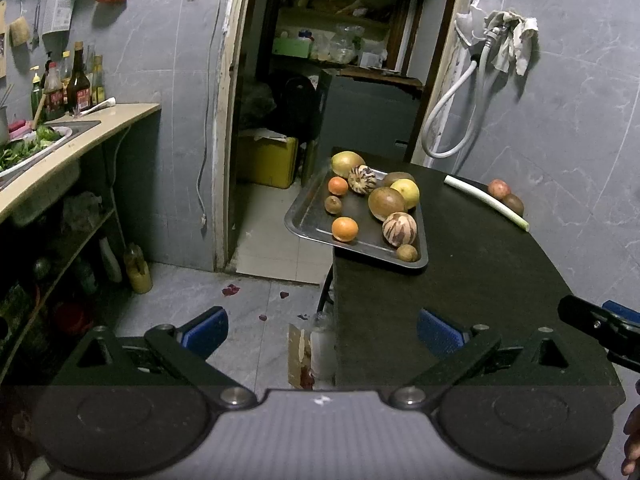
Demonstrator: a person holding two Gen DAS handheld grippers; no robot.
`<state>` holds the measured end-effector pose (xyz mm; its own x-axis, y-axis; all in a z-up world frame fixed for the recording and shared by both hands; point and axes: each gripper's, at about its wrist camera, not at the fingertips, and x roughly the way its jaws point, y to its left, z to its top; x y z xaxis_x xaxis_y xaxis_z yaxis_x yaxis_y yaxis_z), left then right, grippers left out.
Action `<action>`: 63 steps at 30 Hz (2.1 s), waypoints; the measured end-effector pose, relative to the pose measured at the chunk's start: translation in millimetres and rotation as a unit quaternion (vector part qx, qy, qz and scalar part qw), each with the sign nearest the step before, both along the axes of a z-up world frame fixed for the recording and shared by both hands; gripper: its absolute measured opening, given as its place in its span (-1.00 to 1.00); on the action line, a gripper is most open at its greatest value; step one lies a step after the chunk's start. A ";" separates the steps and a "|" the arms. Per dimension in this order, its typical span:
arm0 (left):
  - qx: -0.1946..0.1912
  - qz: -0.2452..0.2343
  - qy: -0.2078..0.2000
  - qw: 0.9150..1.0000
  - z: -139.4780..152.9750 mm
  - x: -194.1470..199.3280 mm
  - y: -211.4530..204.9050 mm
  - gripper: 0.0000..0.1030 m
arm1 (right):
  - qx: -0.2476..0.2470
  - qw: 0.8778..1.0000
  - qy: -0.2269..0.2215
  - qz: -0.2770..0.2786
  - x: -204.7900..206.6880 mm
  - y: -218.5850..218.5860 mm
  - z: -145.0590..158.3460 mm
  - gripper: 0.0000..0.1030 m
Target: Organize fruits
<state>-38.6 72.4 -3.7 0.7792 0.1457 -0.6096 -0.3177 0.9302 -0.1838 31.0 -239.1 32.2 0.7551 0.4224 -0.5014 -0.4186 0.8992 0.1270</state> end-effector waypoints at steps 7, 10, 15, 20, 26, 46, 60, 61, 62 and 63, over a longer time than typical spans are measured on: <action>0.004 0.001 -0.002 1.000 -0.5 -0.7 -2.7 0.99 | 0.003 1.000 -0.002 0.000 -2.7 -0.5 -2.3 0.99; 0.003 0.003 0.000 1.000 -0.5 -0.3 -3.5 0.99 | 0.003 1.000 -0.001 0.000 -2.5 -0.3 -2.2 0.99; 0.002 0.004 0.000 1.000 -0.3 -0.3 -3.5 0.99 | 0.003 1.000 -0.001 0.000 -3.1 0.3 -2.6 0.99; 0.001 0.006 0.001 1.000 -0.1 -0.2 -4.0 0.99 | 0.003 1.000 0.000 0.003 -6.6 3.3 -1.5 0.99; -0.001 0.010 0.002 1.000 -0.5 -2.0 -3.6 0.99 | 0.003 1.000 0.000 0.002 -6.0 3.7 -0.7 0.99; 0.066 0.016 0.020 0.997 16.3 8.0 -22.8 0.99 | 0.003 1.000 -0.002 0.003 -5.8 6.2 3.0 0.99; 0.053 0.023 0.031 0.998 12.5 9.0 -18.0 0.99 | 0.003 1.000 0.001 0.001 -5.6 7.1 4.0 0.99; 0.052 0.024 0.032 0.998 12.0 9.3 -17.5 0.99 | 0.003 1.000 0.001 0.001 -4.9 6.5 3.9 0.99; 0.052 0.025 0.033 0.998 11.6 10.0 -17.3 0.99 | 0.003 1.000 0.001 0.001 -5.2 6.8 3.9 0.99; 0.051 0.025 0.033 0.998 11.2 9.8 -16.5 0.99 | 0.003 1.000 0.001 0.001 -5.5 7.0 4.0 0.99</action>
